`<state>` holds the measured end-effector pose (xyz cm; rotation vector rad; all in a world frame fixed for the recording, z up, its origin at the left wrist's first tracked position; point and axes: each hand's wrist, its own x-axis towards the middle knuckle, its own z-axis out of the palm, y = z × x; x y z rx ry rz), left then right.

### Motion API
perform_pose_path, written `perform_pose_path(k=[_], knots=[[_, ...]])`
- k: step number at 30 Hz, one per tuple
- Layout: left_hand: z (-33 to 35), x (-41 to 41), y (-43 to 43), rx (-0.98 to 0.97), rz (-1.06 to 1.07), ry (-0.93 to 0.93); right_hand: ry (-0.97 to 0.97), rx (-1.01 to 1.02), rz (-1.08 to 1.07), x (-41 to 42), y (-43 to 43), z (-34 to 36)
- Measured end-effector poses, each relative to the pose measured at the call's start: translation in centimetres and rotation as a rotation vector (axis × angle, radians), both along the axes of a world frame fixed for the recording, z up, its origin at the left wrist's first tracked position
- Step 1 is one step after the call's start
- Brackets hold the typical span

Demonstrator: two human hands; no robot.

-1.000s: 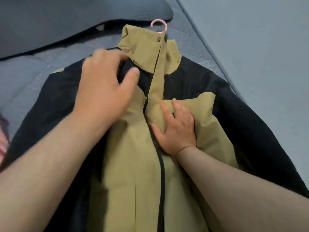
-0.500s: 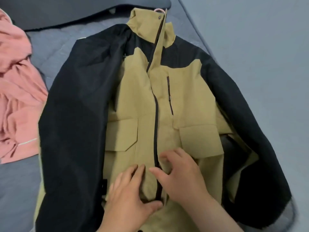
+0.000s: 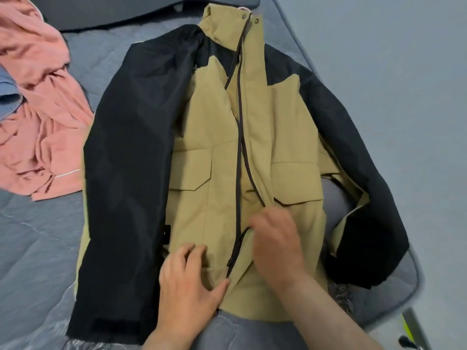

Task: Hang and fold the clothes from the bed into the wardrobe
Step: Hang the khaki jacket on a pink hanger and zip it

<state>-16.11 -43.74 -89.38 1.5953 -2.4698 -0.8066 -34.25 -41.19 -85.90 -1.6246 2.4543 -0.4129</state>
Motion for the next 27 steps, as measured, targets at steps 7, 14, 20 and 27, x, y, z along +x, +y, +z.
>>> perform_pose_path(k=[7,14,20,27], knots=[[-0.5,1.7,1.9,-0.079,-0.219,0.000,-0.308,0.311,0.083,1.8,1.0,-1.1],[-0.8,-0.7,-0.8,-0.067,-0.405,-0.133,-0.307,0.373,0.027,1.9,0.4,-1.6],[-2.0,-1.2,-1.0,0.051,-0.361,-0.296,-0.230,0.224,-0.037,2.4,0.4,-2.3],[-2.6,-1.3,-0.7,0.104,-0.354,-0.304,-0.212,0.197,-0.063,-1.1,-2.5,-1.3]])
